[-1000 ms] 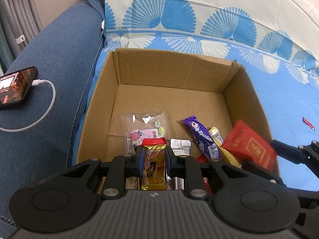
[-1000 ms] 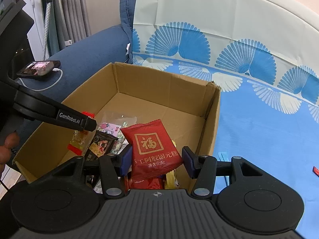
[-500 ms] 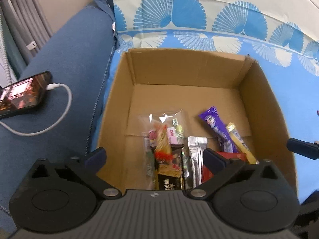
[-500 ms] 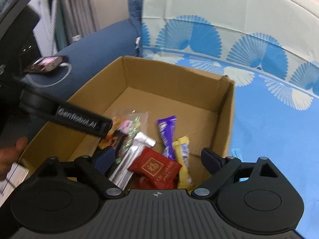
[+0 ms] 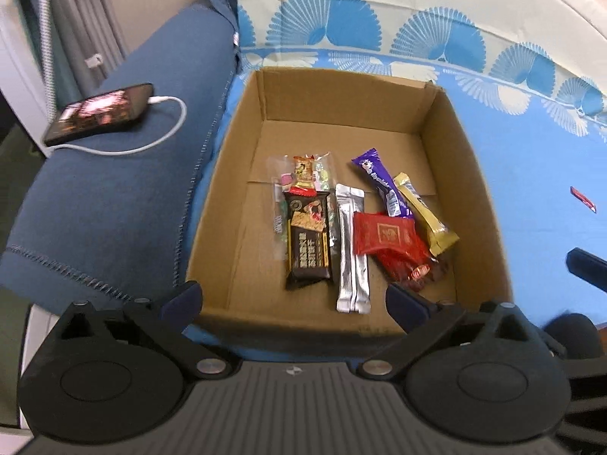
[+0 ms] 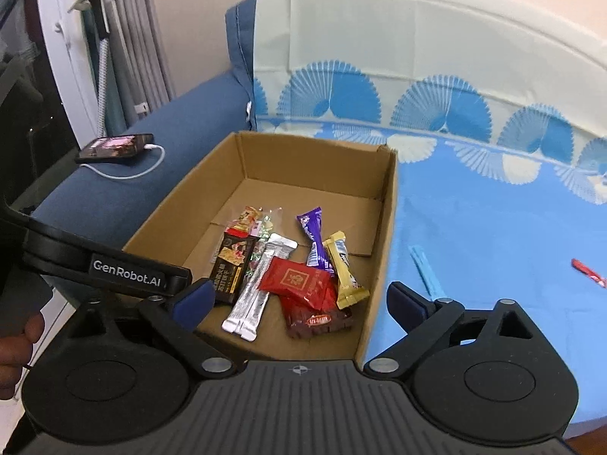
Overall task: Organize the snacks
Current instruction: 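Lift both open tools up away from the box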
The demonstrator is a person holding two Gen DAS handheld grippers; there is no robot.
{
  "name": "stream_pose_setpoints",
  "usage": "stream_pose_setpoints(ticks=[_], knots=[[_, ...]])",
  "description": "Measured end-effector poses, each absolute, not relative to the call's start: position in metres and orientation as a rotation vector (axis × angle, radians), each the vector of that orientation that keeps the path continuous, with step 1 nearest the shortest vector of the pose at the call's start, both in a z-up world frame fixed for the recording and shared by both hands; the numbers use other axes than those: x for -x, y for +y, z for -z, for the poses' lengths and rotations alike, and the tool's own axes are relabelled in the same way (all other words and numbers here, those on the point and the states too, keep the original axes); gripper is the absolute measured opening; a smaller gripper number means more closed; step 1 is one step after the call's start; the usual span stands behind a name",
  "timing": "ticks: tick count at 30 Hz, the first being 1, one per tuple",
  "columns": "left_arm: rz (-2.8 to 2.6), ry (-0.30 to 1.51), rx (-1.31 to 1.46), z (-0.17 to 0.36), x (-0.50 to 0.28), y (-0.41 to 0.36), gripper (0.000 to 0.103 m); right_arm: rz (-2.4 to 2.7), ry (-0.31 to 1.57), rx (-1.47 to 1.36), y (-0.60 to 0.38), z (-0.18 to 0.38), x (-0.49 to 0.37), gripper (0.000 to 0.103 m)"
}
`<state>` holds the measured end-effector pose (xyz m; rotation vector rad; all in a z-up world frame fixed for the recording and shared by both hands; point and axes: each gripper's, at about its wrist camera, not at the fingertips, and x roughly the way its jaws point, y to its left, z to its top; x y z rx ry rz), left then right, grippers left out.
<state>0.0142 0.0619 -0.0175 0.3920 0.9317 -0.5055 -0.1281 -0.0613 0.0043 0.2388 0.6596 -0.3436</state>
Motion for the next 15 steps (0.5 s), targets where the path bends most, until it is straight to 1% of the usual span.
stream_pose_setpoints(ticks=[7,15], knots=[[0.513,0.856,-0.351,-0.009,0.027,0.084,0.103,0.337,0.608,-0.167,-0.039,-0.02,0.163,0.101],[0.507,0.778,-0.324,-0.028,0.063,0.103,0.103,0.355,0.536,-0.113,-0.018,-0.036,0.195,0.102]])
